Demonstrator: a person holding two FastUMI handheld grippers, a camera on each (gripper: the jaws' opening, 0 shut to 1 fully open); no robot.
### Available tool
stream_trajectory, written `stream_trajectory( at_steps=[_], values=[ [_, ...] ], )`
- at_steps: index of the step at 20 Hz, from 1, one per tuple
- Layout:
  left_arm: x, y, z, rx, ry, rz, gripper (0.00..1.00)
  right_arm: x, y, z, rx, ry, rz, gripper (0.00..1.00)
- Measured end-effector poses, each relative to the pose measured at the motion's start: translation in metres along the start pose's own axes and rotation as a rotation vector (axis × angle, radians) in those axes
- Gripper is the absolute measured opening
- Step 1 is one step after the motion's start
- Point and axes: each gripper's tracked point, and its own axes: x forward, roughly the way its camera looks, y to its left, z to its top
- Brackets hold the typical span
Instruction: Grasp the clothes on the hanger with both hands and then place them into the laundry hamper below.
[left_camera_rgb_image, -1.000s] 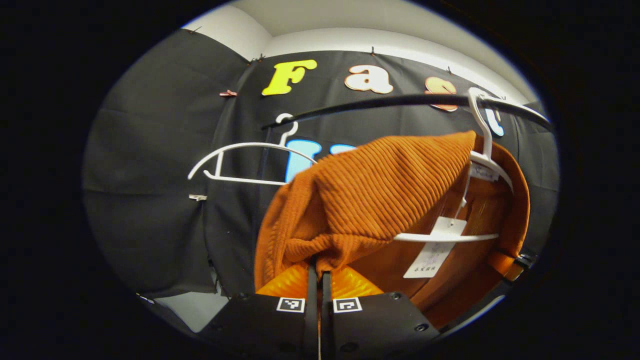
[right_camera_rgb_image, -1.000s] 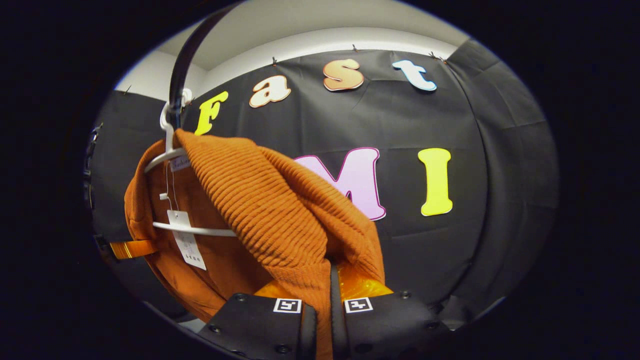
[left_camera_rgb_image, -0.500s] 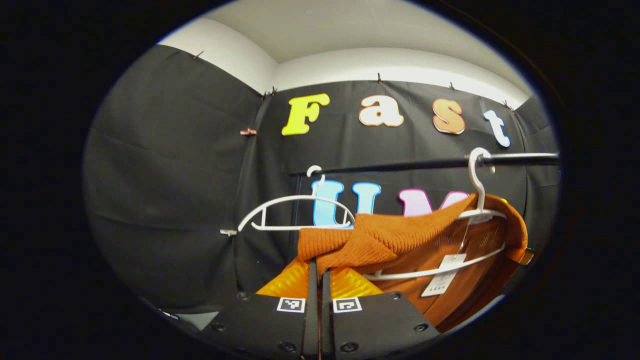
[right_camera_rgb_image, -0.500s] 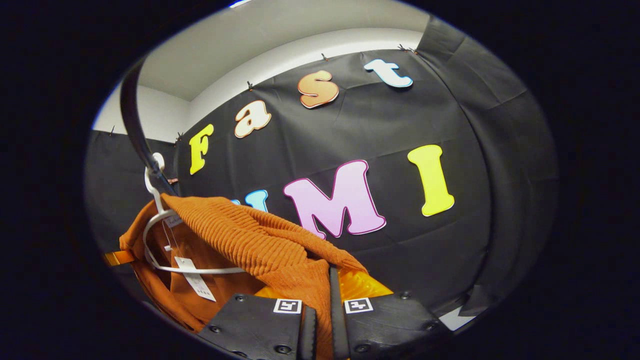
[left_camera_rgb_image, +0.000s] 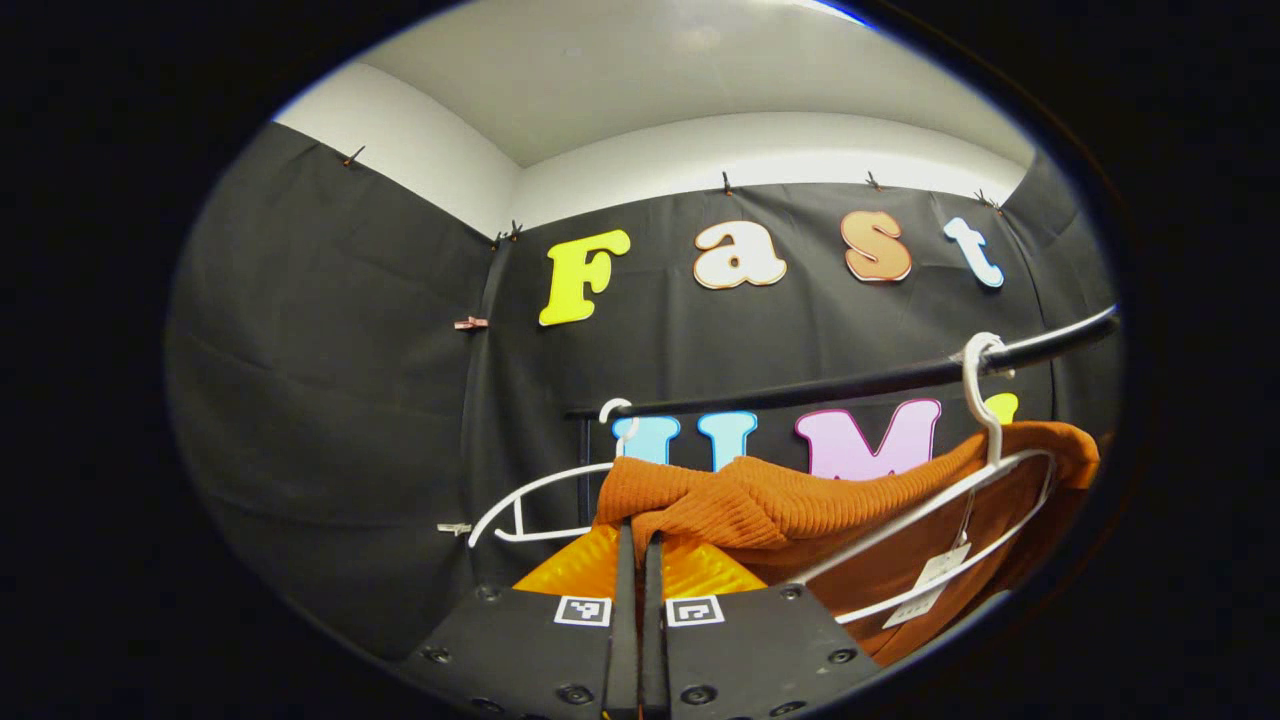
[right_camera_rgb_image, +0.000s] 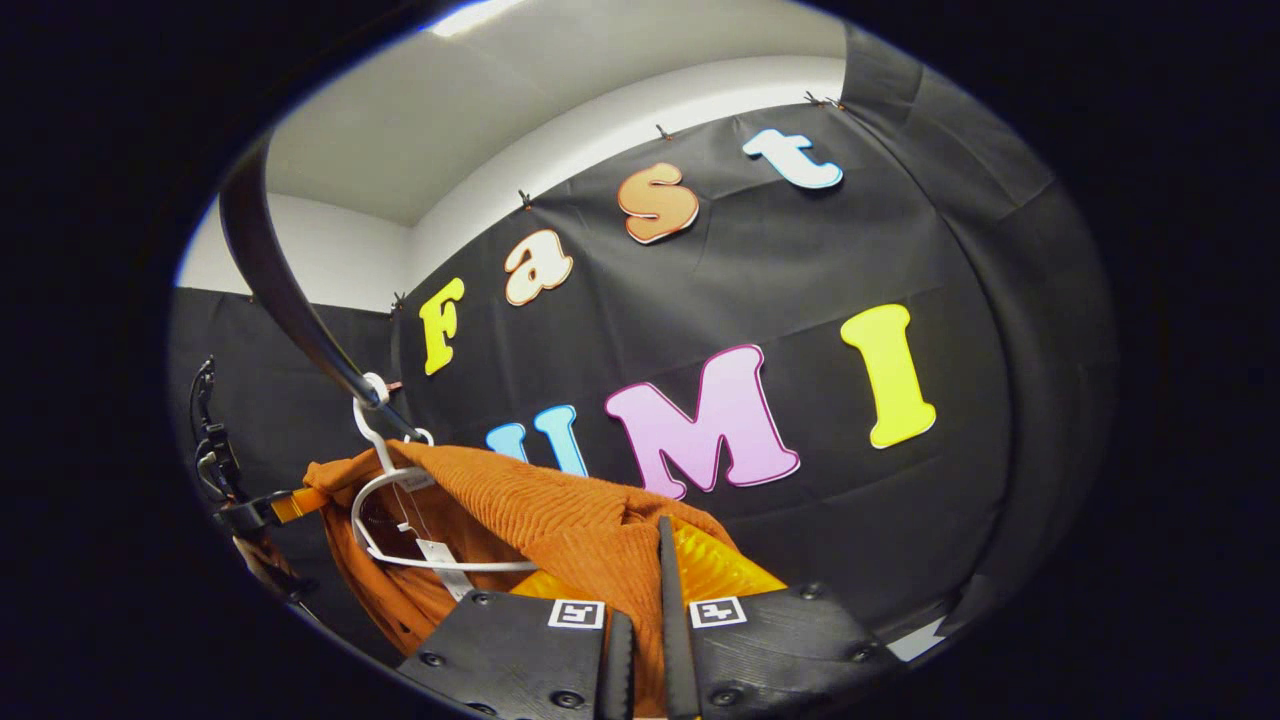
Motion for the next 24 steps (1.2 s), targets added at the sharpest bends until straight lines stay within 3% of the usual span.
stream_trajectory(
  at_steps=[1, 3, 6, 8, 9, 12, 13, 15, 16, 18, 19, 20, 22, 24],
  values=[
    [0.010, 0.002, 0.003, 0.012, -0.004, -0.005, 0.06, 0.003, 0.003, 0.005, -0.015, -0.012, 0.004, 0.21],
    [0.025, 0.000, 0.006, 0.033, 0.000, -0.042, 0.06, 0.012, 0.003, 0.021, -0.032, -0.040, 0.007, 0.21],
    [0.046, -0.008, 0.008, 0.047, 0.008, -0.157, 0.07, 0.041, 0.001, 0.040, -0.066, -0.092, 0.016, 0.16],
    [0.065, -0.007, 0.001, 0.069, 0.022, -0.238, 0.06, 0.061, -0.001, 0.036, -0.085, -0.080, 0.041, 0.21],
    [0.074, -0.009, -0.007, 0.072, 0.042, -0.281, 0.06, 0.072, -0.005, 0.032, -0.085, -0.067, 0.046, 0.12],
    [0.091, -0.018, -0.045, -0.006, 0.144, -0.386, 0.06, 0.096, -0.024, 0.010, -0.123, -0.008, 0.035, 0.19],
    [0.096, -0.020, -0.060, -0.027, 0.174, -0.400, 0.05, 0.100, -0.030, 0.000, -0.137, 0.018, 0.026, 0.21],
    [0.097, -0.020, -0.086, -0.047, 0.202, -0.410, 0.05, 0.104, -0.038, -0.024, -0.131, 0.067, 0.012, 0.12],
    [0.095, -0.023, -0.101, -0.068, 0.223, -0.424, 0.06, 0.102, -0.043, -0.038, -0.127, 0.091, 0.002, 0.17],
    [0.088, -0.021, -0.115, -0.190, 0.238, -0.445, 0.06, 0.096, -0.049, -0.038, -0.005, 0.070, 0.005, 0.16],
    [0.080, -0.018, -0.121, -0.244, 0.250, -0.450, 0.06, 0.093, -0.046, -0.038, 0.035, 0.060, 0.023, 0.21],
    [0.074, -0.016, -0.134, -0.278, 0.269, -0.452, 0.06, 0.091, -0.048, -0.044, 0.020, 0.076, 0.010, 0.16],
    [0.063, -0.021, -0.154, -0.281, 0.318, -0.438, 0.06, 0.080, -0.057, -0.071, -0.102, 0.134, -0.020, 0.16],
    [0.046, -0.021, -0.177, -0.282, 0.357, -0.406, 0.06, 0.069, -0.058, -0.099, -0.127, 0.187, -0.038, 0.17]
  ],
)
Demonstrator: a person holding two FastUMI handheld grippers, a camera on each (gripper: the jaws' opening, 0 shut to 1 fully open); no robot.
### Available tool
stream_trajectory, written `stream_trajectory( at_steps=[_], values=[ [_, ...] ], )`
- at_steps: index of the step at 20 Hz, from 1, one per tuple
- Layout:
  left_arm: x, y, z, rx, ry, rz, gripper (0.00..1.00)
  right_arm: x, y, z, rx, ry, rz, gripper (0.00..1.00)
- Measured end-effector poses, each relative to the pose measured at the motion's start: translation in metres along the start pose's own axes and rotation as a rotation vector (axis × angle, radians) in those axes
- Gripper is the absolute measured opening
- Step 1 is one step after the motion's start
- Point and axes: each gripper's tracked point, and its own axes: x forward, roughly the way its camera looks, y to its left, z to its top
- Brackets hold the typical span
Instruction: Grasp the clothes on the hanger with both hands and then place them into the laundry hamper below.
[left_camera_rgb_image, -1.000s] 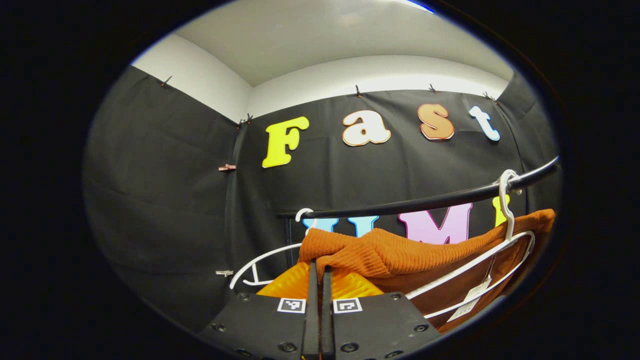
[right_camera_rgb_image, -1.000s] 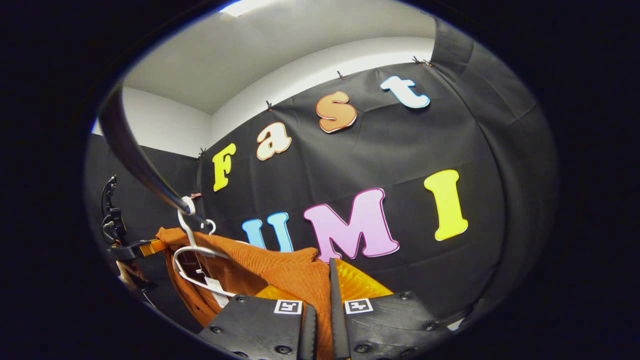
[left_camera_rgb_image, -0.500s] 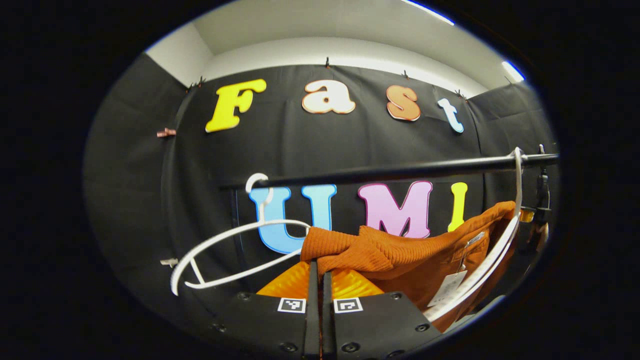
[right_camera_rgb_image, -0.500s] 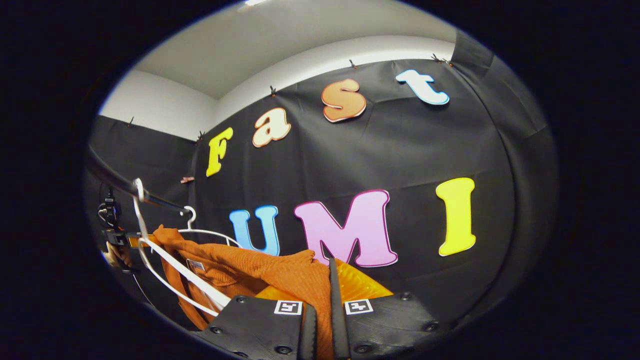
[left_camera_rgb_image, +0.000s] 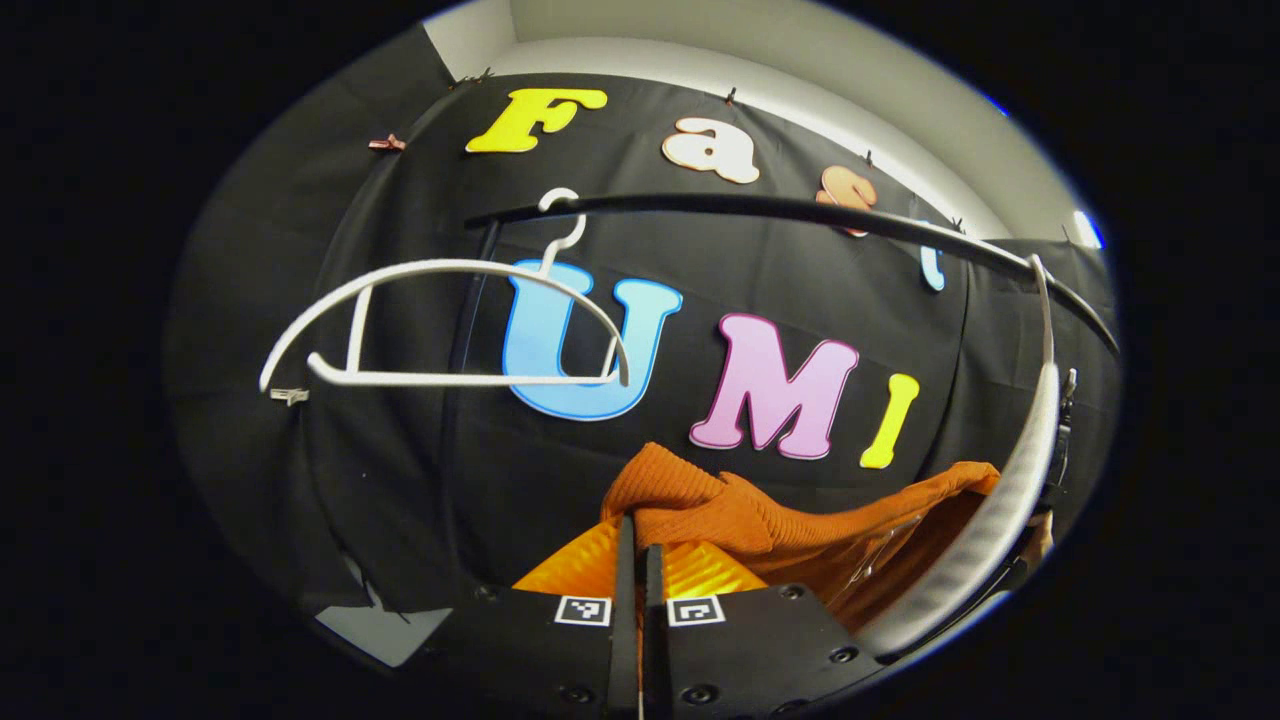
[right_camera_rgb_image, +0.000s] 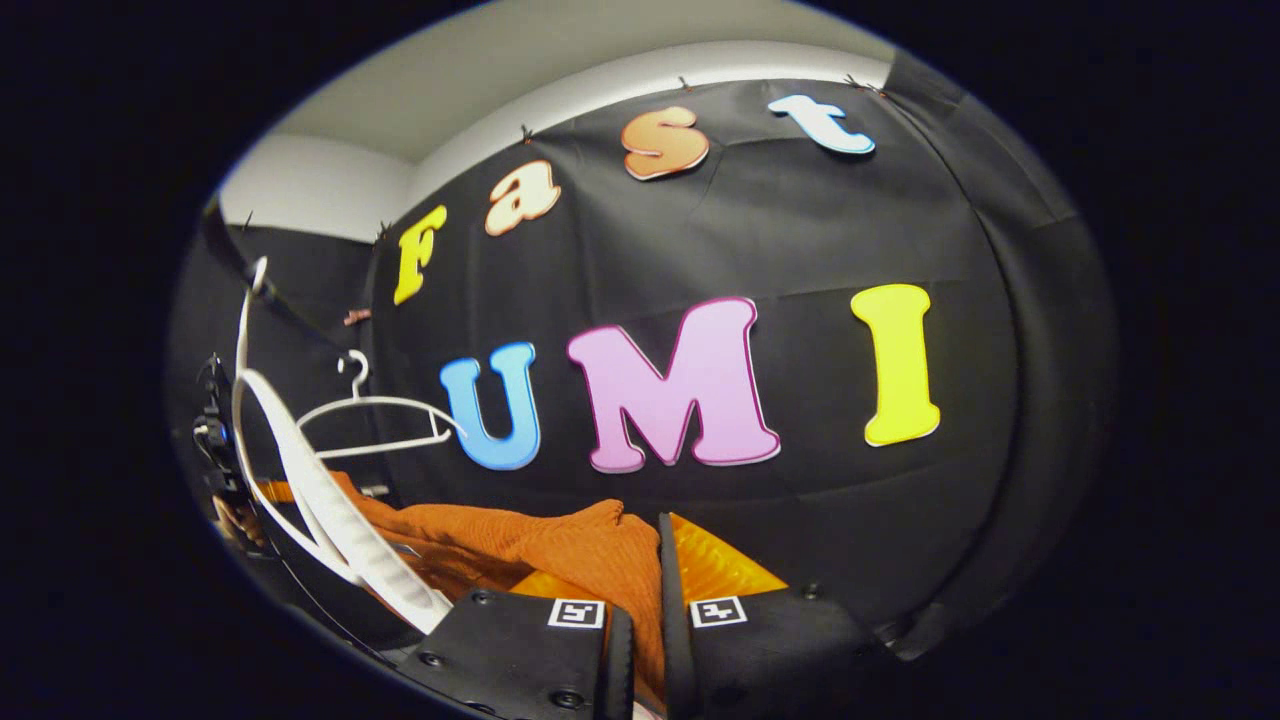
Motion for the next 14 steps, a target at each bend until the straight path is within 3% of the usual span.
stream_trajectory(
  at_steps=[3, 7, 10, 14],
  values=[
    [-0.019, 0.003, -0.033, -0.098, 0.041, 0.043, 0.06, -0.018, 0.001, -0.040, 0.121, 0.076, -0.022, 0.16],
    [-0.051, 0.013, -0.076, -0.148, 0.134, 0.140, 0.06, -0.044, 0.021, -0.079, 0.130, 0.168, -0.024, 0.17],
    [-0.063, -0.005, -0.110, -0.107, 0.207, 0.159, 0.07, -0.050, 0.059, -0.096, 0.117, 0.224, 0.032, 0.17],
    [-0.067, -0.047, -0.151, -0.122, 0.309, 0.111, 0.07, -0.065, 0.126, -0.133, 0.089, 0.322, 0.129, 0.17]
  ],
)
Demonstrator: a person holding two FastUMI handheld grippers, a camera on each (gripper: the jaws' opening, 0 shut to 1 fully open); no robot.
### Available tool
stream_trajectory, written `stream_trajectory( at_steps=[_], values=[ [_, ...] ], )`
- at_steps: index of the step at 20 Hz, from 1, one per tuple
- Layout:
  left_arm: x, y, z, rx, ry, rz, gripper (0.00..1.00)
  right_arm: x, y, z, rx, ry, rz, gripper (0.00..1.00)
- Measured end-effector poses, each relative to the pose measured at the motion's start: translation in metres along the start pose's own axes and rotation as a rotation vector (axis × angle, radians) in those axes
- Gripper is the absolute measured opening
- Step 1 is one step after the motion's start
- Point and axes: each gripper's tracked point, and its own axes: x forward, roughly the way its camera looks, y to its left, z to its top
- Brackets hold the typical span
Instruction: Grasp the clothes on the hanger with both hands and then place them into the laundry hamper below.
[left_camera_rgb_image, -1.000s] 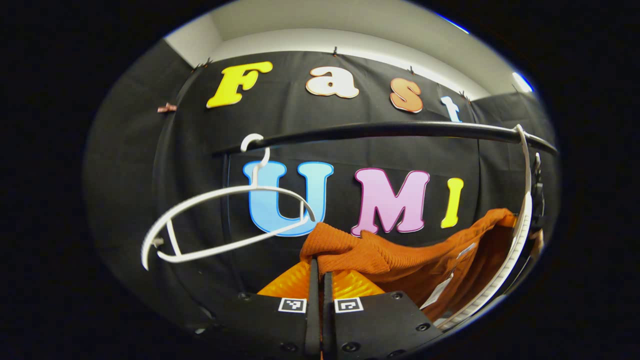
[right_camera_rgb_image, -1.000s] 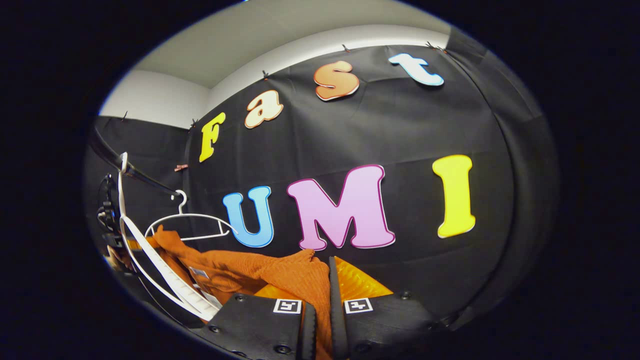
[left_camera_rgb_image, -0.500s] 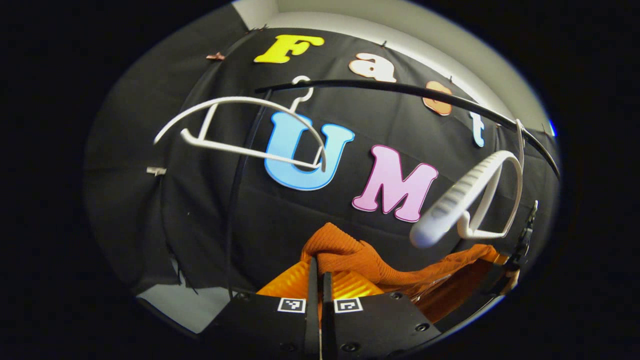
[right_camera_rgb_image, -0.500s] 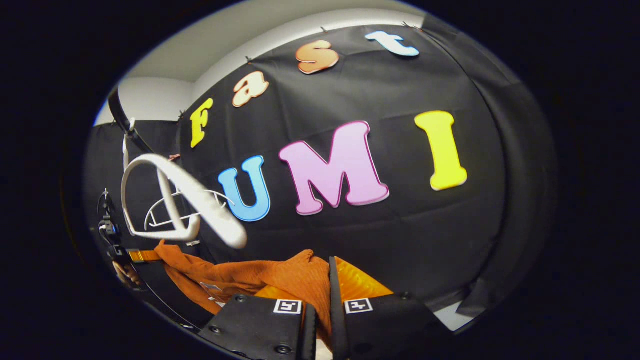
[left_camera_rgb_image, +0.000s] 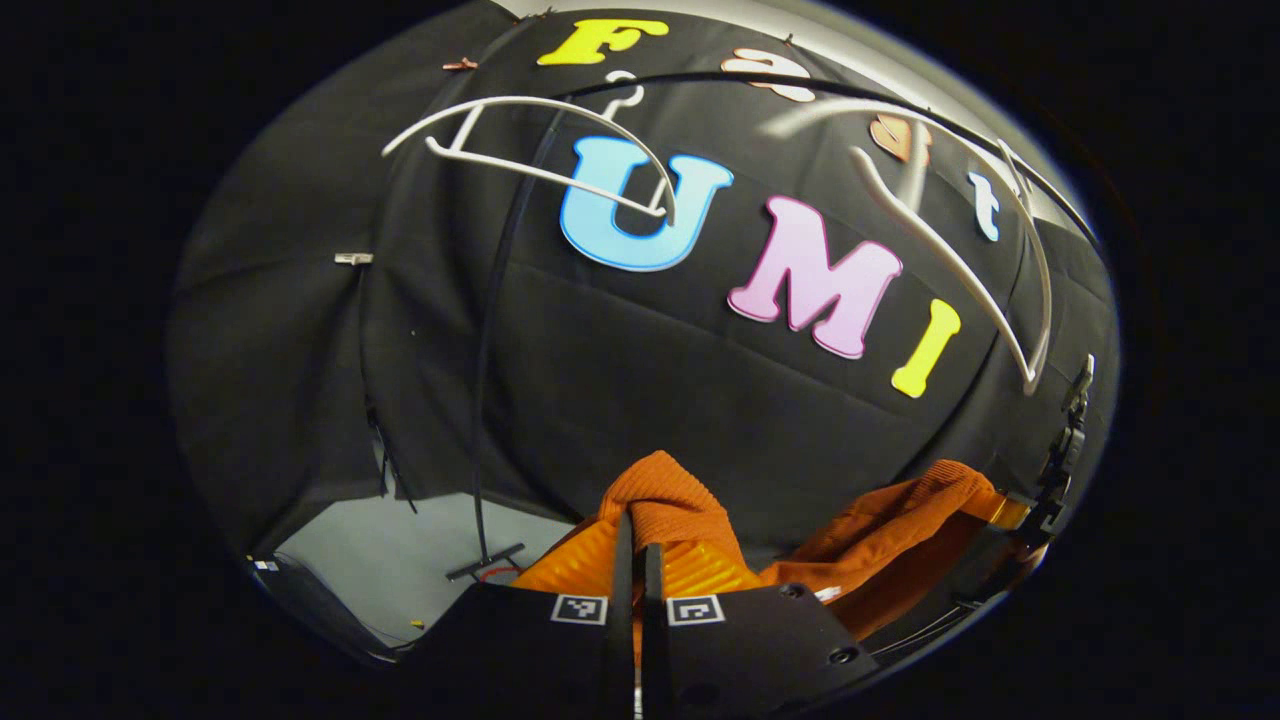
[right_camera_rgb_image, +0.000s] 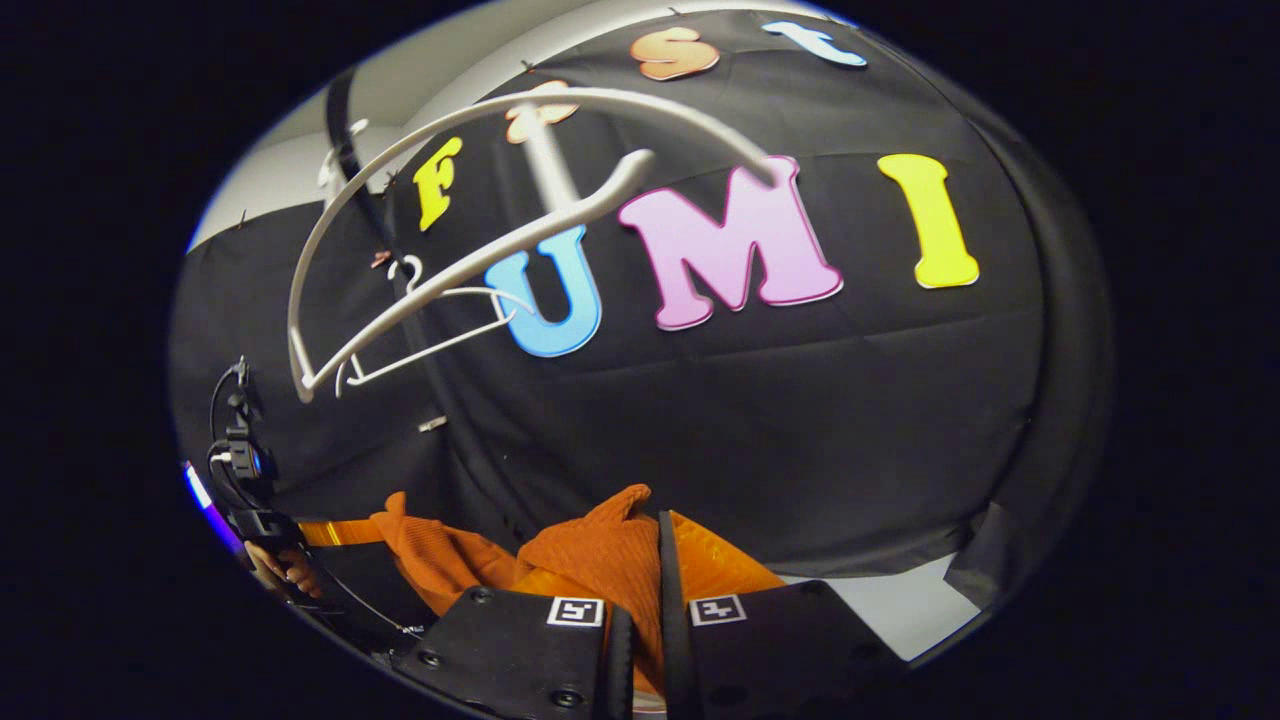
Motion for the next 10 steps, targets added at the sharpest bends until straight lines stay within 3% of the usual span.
stream_trajectory(
  at_steps=[3, 4, 5, 10],
  values=[
    [0.006, -0.024, -0.023, 0.018, 0.073, -0.049, 0.07, 0.007, 0.043, -0.029, -0.013, 0.082, 0.074, 0.17],
    [0.010, -0.030, -0.029, 0.034, 0.091, -0.056, 0.07, 0.010, 0.056, -0.038, -0.014, 0.095, 0.095, 0.13],
    [0.015, -0.034, -0.032, 0.044, 0.099, -0.061, 0.07, 0.015, 0.064, -0.046, -0.022, 0.112, 0.105, 0.17],
    [0.032, -0.052, -0.052, 0.100, 0.161, -0.059, 0.07, 0.032, 0.072, -0.079, -0.021, 0.207, 0.089, 0.17]
  ],
)
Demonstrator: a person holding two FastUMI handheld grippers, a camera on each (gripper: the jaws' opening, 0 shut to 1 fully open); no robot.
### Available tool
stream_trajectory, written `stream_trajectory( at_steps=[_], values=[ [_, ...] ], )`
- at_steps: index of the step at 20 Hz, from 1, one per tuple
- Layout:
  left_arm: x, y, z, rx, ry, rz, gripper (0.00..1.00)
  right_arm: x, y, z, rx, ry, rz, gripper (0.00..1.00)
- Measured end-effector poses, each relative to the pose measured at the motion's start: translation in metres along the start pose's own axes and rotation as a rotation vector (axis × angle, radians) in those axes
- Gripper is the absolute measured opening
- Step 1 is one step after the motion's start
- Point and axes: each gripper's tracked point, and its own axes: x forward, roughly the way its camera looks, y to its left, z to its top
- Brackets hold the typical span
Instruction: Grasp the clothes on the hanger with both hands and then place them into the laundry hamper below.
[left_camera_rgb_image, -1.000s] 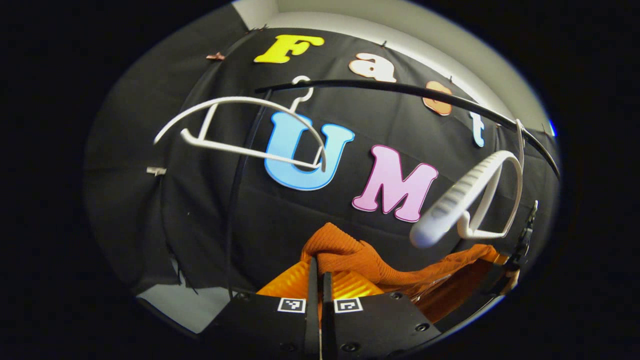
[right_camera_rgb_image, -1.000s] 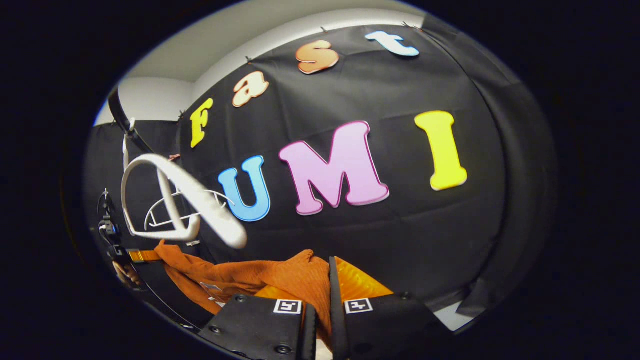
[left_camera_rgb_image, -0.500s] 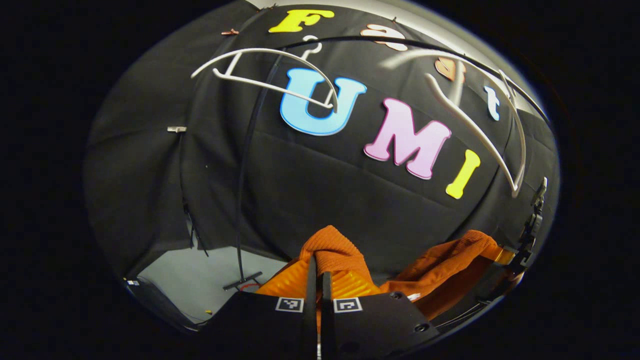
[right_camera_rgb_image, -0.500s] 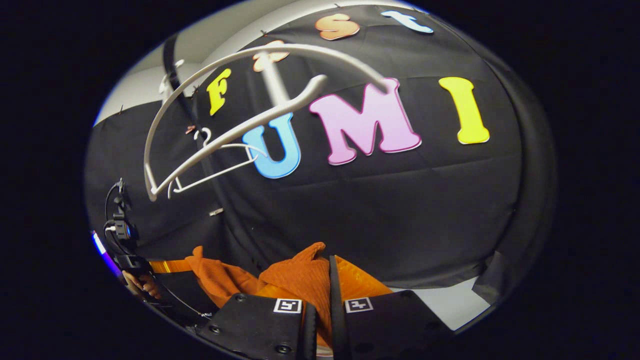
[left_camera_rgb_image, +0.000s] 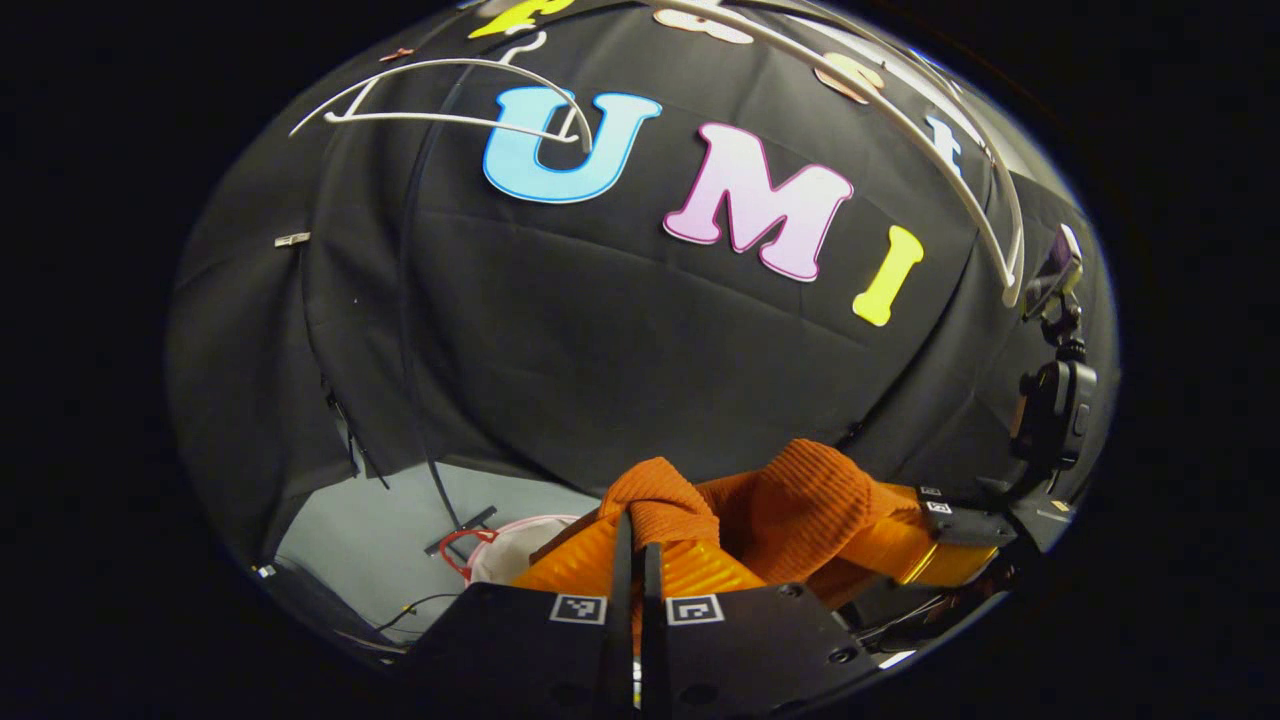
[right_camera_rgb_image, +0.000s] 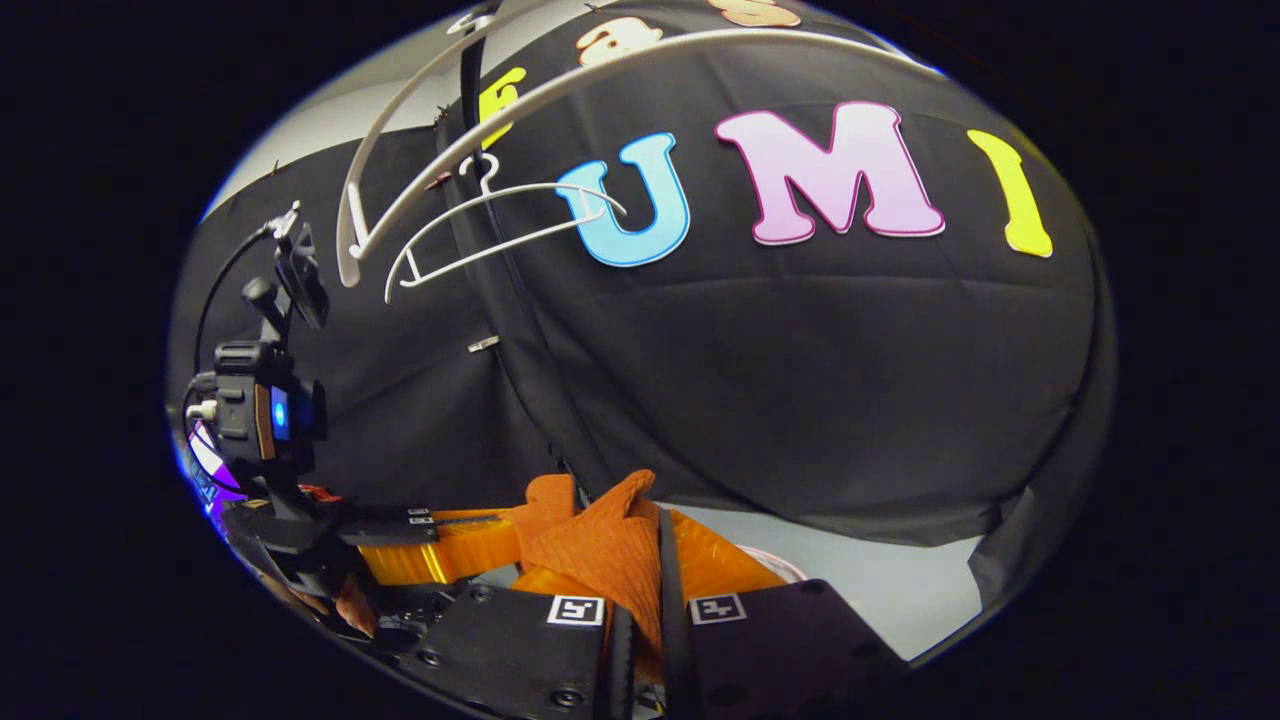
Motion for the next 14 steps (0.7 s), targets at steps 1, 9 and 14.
stream_trajectory(
  at_steps=[1, 9, 14],
  values=[
    [0.004, -0.002, -0.005, 0.007, 0.014, 0.009, 0.07, 0.003, -0.003, -0.005, -0.009, 0.018, -0.011, 0.16],
    [0.033, 0.006, -0.045, -0.066, 0.155, 0.034, 0.08, 0.022, -0.007, -0.058, 0.015, 0.162, -0.051, 0.16],
    [0.041, 0.010, -0.071, -0.118, 0.250, 0.027, 0.06, 0.026, -0.025, -0.085, 0.041, 0.250, -0.088, 0.17]
  ],
)
